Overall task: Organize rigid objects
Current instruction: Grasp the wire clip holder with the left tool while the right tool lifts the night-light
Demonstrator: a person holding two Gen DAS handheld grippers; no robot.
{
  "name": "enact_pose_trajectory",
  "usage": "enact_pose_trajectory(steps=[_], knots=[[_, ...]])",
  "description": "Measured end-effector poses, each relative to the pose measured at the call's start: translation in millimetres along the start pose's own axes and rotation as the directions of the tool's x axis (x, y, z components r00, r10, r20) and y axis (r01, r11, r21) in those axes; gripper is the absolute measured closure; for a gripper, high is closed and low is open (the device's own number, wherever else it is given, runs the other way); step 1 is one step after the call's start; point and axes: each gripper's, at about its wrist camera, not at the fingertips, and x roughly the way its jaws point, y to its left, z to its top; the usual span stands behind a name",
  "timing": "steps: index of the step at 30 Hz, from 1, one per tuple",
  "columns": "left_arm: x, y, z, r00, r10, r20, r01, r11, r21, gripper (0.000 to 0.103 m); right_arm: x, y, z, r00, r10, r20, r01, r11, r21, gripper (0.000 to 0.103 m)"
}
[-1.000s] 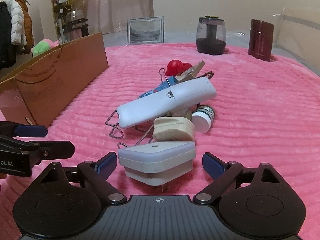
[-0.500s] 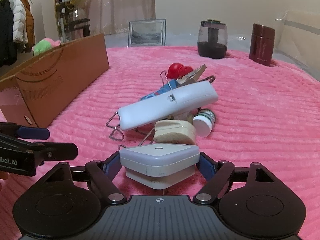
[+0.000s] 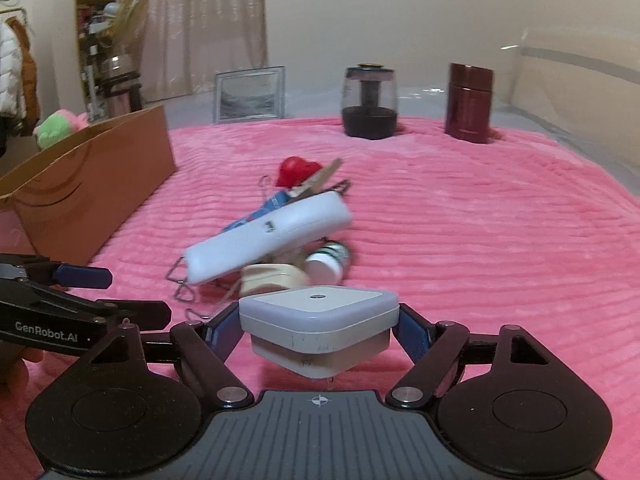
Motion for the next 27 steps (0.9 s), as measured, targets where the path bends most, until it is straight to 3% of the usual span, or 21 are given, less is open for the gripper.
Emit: enact_pose_trajectory(steps=[9, 15, 20, 27], knots=[[30, -21, 12, 1.000, 0.018, -0.012, -0.017, 0.997, 0.073, 0.010, -5, -16, -3, 0.999, -0.040, -0.003, 0.040, 0.999, 0.017, 0.026], [42, -27, 12, 0.999, 0.030, -0.018, -0.028, 0.994, 0.107, 0.020, -3, -21, -5, 0.998, -0.054, -0.012, 0.055, 0.998, 0.023, 0.026], [45, -26, 12, 0.999, 0.039, -0.026, -0.036, 0.993, 0.110, 0.038, -3, -21, -4, 0.998, -0.056, -0.013, 0.056, 0.998, 0.025, 0.026], [34, -17, 8, 0.997, 0.049, -0.054, -0.043, 0.993, 0.109, 0.041, -5, -17, -2, 0.999, -0.047, -0.009, 0.047, 0.999, 0.023, 0.026]])
